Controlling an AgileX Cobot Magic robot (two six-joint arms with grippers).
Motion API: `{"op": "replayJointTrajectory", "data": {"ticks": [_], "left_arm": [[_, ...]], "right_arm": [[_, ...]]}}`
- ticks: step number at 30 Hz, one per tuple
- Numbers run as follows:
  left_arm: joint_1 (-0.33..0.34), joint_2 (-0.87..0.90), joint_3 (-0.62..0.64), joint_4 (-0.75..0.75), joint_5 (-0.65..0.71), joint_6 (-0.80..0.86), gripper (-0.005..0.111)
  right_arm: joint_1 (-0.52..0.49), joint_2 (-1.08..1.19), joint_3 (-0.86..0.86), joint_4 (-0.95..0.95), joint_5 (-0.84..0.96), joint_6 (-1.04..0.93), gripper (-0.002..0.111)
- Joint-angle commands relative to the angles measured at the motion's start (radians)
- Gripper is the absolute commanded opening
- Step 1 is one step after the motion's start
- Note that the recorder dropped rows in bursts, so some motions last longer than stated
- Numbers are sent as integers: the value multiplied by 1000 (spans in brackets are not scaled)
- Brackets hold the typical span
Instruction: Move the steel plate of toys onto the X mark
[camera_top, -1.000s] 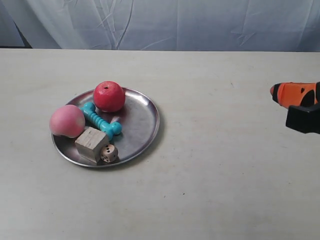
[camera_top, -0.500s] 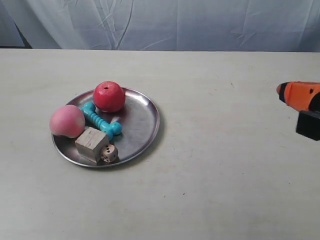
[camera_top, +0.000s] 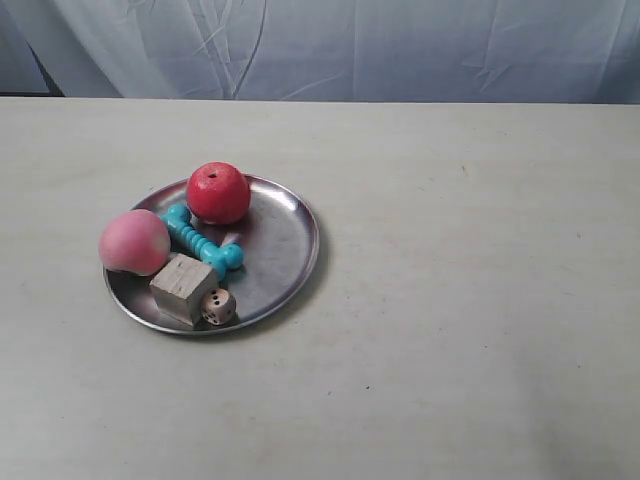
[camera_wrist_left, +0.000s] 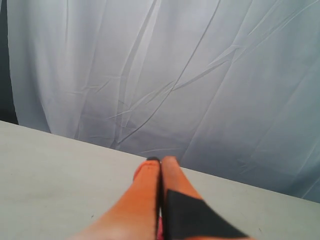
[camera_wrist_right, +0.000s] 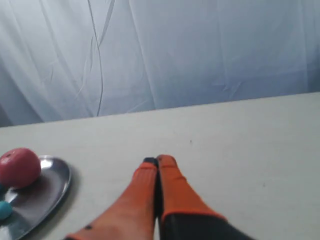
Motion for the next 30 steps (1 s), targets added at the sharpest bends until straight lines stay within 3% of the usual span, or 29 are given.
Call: {"op": "replayJointTrajectory", "data": {"ticks": [1,26,30], "left_arm": [[0,-7,5,-2,-12,-2,0],[0,-7,7,18,-13,43,0],[-1,-56,104,25,58,129,0]], "right_arm": [[-82,-73,6,-12,6,-6,0],[-109,-88,6,18,7,-2,0],[-109,-88,6,18,7,-2,0]]}}
